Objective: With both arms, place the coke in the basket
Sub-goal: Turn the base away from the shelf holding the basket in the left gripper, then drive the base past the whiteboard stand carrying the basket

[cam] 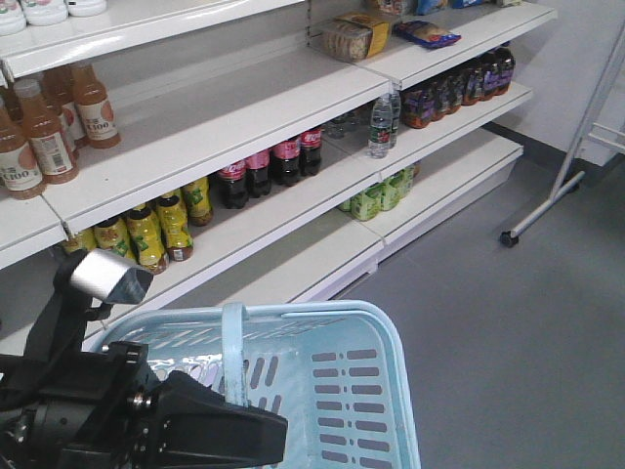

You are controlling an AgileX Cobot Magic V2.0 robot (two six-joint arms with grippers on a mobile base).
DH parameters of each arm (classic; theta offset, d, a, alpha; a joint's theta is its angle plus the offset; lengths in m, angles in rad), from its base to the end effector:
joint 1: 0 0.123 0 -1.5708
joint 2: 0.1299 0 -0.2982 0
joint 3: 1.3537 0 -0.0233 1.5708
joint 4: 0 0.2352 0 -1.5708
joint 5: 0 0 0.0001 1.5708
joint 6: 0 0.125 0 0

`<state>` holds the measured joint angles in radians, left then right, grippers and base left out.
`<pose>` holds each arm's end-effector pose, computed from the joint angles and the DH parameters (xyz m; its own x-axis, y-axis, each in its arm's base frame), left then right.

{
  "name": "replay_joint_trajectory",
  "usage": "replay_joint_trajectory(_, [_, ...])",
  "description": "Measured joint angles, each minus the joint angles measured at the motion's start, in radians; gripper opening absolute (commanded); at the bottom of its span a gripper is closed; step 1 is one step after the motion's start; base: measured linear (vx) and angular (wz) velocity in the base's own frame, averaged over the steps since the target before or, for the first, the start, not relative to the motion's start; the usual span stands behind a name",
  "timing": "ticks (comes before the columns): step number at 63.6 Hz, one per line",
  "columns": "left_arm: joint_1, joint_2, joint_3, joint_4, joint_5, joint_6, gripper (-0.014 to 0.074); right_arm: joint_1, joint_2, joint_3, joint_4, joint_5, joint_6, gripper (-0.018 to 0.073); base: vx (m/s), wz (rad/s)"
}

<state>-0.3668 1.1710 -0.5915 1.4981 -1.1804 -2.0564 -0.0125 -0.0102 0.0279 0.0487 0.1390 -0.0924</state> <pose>0.1311 -0.1738 0.3046 -0.8251 0.0584 -0.5619 0.5648 0.1063 -0.8183 0.0616 0.0001 0.1894 -0.0695 -0.0433 -0.9966 0.0027 0.9990 -0.0436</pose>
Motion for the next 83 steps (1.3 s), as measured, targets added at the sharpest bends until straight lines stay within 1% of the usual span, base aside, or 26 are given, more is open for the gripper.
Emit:
replay_joint_trajectory(44, [0.0, 0.0, 0.0, 0.0, 0.0, 0.0, -0.0007, 0.0, 0.0, 0.0, 0.0, -0.001, 0.0, -0.0005, -0.07, -0.27])
replay_joint_trajectory(83, [0.0, 0.0, 0.0, 0.0, 0.0, 0.0, -0.0007, 0.0, 0.0, 0.0, 0.0, -0.001, 0.0, -0.0005, -0.04, -0.14])
